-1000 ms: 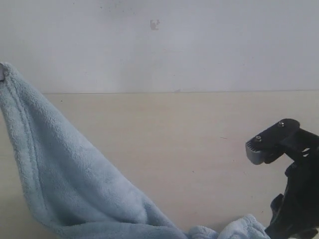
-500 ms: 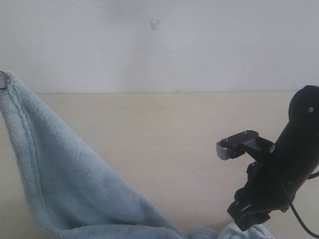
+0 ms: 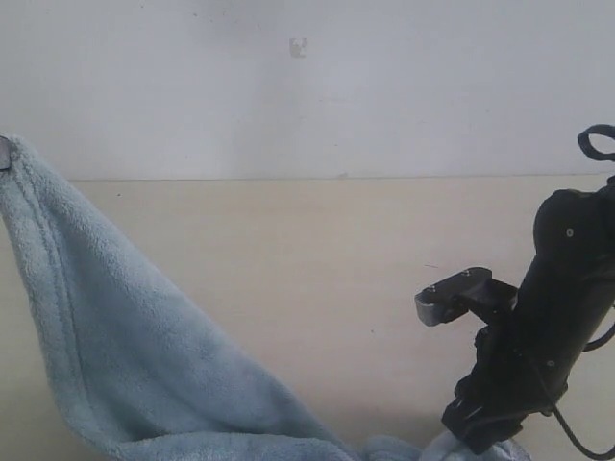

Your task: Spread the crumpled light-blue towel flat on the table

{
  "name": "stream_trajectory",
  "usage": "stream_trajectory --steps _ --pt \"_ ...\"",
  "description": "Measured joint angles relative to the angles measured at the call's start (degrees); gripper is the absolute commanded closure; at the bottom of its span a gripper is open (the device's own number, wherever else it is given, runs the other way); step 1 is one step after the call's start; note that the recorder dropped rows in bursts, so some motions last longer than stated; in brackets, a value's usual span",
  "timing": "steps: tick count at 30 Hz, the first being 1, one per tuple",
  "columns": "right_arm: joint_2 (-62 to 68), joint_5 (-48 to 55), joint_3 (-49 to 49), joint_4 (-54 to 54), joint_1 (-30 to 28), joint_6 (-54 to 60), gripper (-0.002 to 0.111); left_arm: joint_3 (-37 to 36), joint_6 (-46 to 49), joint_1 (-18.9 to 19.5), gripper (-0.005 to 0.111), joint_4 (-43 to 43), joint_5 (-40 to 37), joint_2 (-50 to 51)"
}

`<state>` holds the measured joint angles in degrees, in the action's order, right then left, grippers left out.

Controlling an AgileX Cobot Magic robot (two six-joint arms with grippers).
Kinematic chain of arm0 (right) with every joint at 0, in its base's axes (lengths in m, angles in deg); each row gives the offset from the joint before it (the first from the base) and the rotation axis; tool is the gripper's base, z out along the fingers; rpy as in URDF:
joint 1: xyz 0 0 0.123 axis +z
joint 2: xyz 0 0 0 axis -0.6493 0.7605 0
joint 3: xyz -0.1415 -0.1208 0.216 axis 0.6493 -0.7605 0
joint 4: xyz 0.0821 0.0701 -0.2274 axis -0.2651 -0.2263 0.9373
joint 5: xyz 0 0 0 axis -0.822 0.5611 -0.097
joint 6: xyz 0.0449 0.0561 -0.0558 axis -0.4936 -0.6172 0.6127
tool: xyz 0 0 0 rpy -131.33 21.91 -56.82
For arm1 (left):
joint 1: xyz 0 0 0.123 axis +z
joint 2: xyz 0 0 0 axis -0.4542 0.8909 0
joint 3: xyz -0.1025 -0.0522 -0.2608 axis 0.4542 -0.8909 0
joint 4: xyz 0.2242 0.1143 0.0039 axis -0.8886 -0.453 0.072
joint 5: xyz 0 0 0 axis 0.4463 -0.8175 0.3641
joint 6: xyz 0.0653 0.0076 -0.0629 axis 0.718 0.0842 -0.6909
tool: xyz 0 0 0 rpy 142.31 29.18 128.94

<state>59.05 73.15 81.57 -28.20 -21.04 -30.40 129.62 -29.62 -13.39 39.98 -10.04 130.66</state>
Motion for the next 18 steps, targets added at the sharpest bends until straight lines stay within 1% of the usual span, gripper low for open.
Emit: stream_trajectory --steps 2,3,4,5,6,7,8,9,15,18 --pt "0.63 0.00 0.00 0.00 0.00 0.00 0.057 0.00 0.00 0.00 0.103 0.00 0.00 0.00" --pt "1.16 0.11 0.00 0.00 0.00 0.00 0.060 0.00 0.00 0.00 0.103 0.00 0.00 0.00" --pt "1.32 0.11 0.00 0.00 0.00 0.00 0.069 0.00 0.00 0.00 0.103 0.00 0.00 0.00" --pt "1.46 0.11 0.00 0.00 0.00 0.00 0.076 0.00 0.00 0.00 0.103 0.00 0.00 0.00" --pt "1.46 0.23 0.00 0.00 0.00 0.00 0.088 0.00 0.00 0.00 0.103 0.00 0.00 0.00" --pt "1.46 0.32 0.00 0.00 0.00 0.00 0.094 0.00 0.00 0.00 0.103 0.00 0.00 0.00" --pt "1.46 0.32 0.00 -0.14 0.00 0.00 0.104 0.00 0.00 0.00 0.103 0.00 0.00 0.00" --pt "1.46 0.32 0.00 -0.24 0.00 0.00 0.109 0.00 0.00 0.00 0.103 0.00 0.00 0.00" --pt "1.36 -2.67 0.00 -1.39 0.00 -0.18 0.108 0.00 0.00 0.00 0.103 0.00 0.00 0.00" --pt "-1.79 -2.67 0.00 -1.70 0.00 -0.44 0.108 0.00 0.00 0.00 0.103 0.00 0.00 0.00"
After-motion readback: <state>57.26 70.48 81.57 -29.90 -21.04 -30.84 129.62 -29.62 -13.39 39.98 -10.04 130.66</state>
